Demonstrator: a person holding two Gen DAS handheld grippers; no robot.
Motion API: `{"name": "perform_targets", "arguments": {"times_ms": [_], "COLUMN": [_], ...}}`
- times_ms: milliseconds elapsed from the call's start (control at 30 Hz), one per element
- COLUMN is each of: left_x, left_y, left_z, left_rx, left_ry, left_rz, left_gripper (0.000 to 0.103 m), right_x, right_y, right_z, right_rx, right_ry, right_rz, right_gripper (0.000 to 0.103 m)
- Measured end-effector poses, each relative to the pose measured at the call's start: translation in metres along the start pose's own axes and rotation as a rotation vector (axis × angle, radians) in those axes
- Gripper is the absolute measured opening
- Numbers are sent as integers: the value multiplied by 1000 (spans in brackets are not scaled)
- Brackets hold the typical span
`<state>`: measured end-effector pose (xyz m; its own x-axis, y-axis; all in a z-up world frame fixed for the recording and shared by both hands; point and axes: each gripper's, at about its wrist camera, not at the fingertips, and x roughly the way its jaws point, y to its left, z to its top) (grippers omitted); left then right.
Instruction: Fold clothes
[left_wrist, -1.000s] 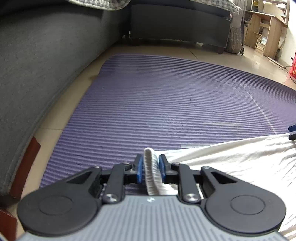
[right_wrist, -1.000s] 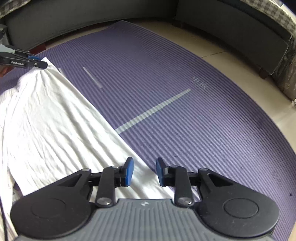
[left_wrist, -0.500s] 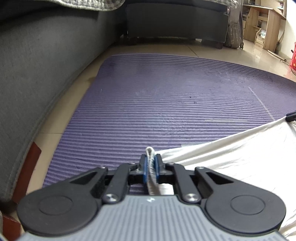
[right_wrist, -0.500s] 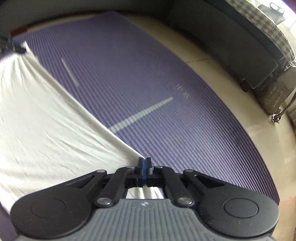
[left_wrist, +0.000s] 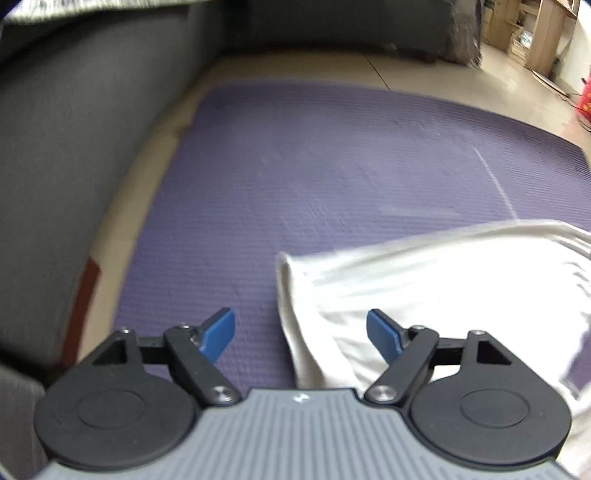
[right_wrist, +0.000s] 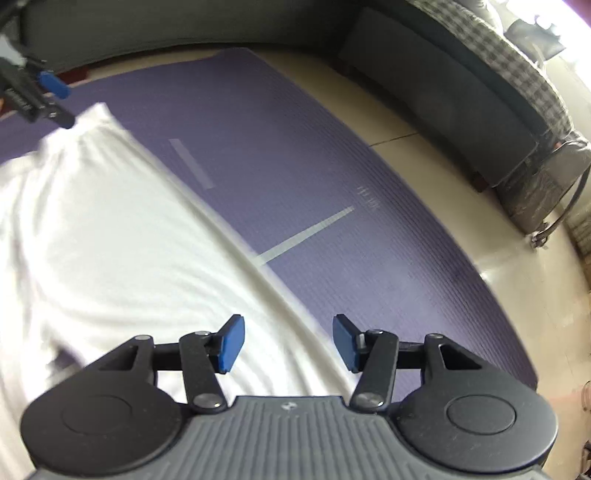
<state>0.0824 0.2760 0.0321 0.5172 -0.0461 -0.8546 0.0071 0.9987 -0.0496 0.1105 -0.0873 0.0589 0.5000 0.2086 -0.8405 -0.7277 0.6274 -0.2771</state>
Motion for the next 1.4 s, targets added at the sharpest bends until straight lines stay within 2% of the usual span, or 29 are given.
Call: {"name": "perform_targets", "arguments": {"times_ms": [133, 300, 433, 533, 567, 667, 867, 1033, 1200, 1267, 1333, 1367, 1400], "left_x": [-19, -25, -24, -26, -26, -29, -33, -36, -37, -36, -36, -36, -36], "left_y": [4, 18, 28, 31, 32, 30, 14, 14, 12, 12, 11, 11, 10], "left_z": [-25, -71, -98, -111, -114, -117, -122, -123, -122, -122, -122, -123, -123], "left_rx": [-7, -51, -106, -132, -141, -152, -127, -132, -125, -131, -129, -130, -133], "left_ry": [97, 169, 199, 170, 158, 142, 130, 129, 155, 160, 160, 160, 160], "left_rz": [-73, -120, -158, -172, -172, -170, -153, -131, -136, -142, -142, -142, -141], "left_gripper": [80, 66, 59, 58, 52, 20, 17, 20, 33, 35, 31, 22, 22], "right_x": [-35, -63, -84, -100, -102, -101, -95, -85, -78, -78, -79, -80, -80], "right_y": [25, 66, 77, 85, 87, 94, 121, 146, 155, 154, 153, 153, 153], "right_z": [-25, -49, -69, -86, -92, -111, -143, -151, -152, -151, -151, -151, -151], "right_rx": [-3, -38, -14, 28, 41, 53, 60, -10, -45, -44, -50, -56, -66], "right_ry": [11, 33, 37, 35, 37, 48, 78, 117, 121, 112, 105, 100, 97], "right_rz": [87, 107, 130, 149, 160, 183, 297, 388, 369, 360, 350, 340, 332], "right_gripper": [53, 53, 53, 53, 53, 51, 40, 30, 27, 14, 7, 4, 3]}}
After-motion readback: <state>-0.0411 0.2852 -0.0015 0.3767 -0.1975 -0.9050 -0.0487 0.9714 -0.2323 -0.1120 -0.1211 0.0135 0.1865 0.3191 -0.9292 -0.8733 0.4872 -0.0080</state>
